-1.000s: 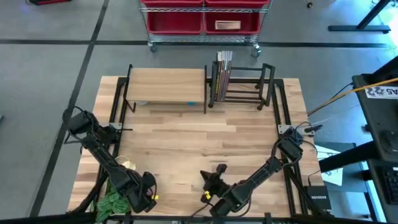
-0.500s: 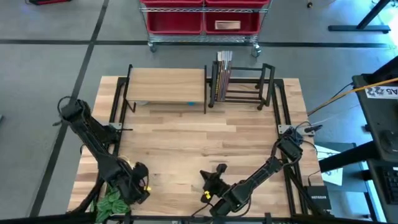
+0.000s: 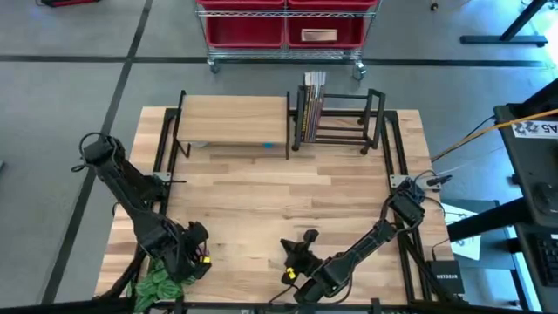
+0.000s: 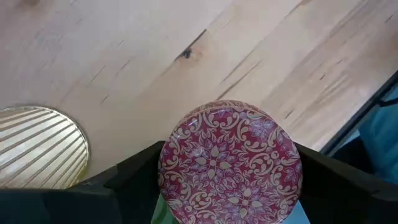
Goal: Stock shelves
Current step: Remove the red scented candle from under the shelf, then move the shelf to the center
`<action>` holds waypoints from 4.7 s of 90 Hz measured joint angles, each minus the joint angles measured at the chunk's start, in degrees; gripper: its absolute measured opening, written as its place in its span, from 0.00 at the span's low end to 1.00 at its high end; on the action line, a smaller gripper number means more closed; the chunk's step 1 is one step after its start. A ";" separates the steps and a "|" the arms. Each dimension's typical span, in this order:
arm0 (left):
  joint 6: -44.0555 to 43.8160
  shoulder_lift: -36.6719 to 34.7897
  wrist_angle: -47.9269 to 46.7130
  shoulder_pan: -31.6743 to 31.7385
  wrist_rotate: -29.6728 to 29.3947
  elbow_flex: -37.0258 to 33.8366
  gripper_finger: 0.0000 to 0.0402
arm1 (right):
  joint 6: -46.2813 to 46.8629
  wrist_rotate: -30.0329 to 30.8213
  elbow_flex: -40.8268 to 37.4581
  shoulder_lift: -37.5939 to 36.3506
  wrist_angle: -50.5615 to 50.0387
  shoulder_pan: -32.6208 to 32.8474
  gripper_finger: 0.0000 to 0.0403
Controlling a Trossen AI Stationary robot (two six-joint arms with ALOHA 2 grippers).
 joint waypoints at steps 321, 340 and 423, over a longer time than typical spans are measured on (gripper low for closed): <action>2.87 -5.21 -23.59 3.44 -8.11 12.24 0.84 | -0.07 1.01 -0.02 0.07 1.75 -0.04 0.00; 7.64 -5.21 -36.27 9.45 -11.66 17.50 0.84 | -0.05 1.01 -0.02 0.07 2.22 -0.04 0.00; 82.78 -5.19 -19.63 44.24 -34.34 8.12 0.84 | 0.54 -3.01 -0.02 0.07 3.25 -0.35 0.00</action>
